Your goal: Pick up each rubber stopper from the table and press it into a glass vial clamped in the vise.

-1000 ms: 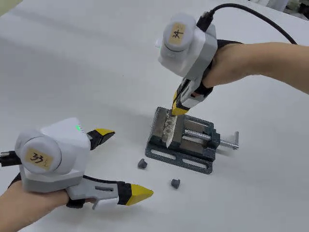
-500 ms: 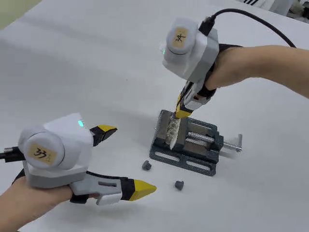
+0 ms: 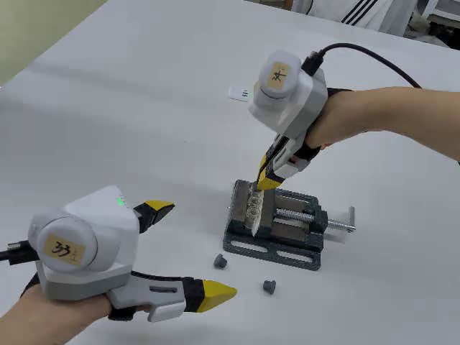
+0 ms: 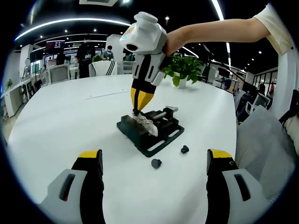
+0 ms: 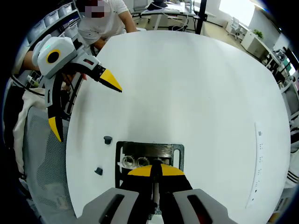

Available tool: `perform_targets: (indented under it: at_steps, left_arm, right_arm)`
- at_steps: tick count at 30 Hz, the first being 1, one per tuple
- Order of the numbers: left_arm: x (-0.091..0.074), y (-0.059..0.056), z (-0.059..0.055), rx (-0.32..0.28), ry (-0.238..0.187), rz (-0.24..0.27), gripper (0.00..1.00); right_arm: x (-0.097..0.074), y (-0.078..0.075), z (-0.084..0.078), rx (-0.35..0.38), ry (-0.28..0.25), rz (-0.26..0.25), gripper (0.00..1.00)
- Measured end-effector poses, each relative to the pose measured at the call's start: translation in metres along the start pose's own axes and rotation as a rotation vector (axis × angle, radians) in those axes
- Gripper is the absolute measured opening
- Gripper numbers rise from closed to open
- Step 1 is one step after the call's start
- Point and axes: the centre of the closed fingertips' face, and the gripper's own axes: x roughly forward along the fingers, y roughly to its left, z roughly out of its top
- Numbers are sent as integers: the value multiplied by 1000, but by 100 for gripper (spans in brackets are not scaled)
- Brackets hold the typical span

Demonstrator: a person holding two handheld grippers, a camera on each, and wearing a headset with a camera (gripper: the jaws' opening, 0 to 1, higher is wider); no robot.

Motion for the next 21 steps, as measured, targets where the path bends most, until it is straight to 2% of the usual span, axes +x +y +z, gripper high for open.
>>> perform_targets:
  at_steps: [5,7,11,21]
  left_arm:
    - [-1,0,-2,4,3,0,91]
    - [-1,0,-2,6,6,-1,91]
    - [-1,-1,0,11,6,-5,91]
    - [-3,2,1,24,11,-6,91]
  right_arm:
    - [-1,2,-1,-26,-27,-34,0]
    - [-1,-1,0,-40,-31,-46,0]
    - [0,-6,1,-49,-33,-54,1]
    - [1,-6,0,-100,-30,-66,1]
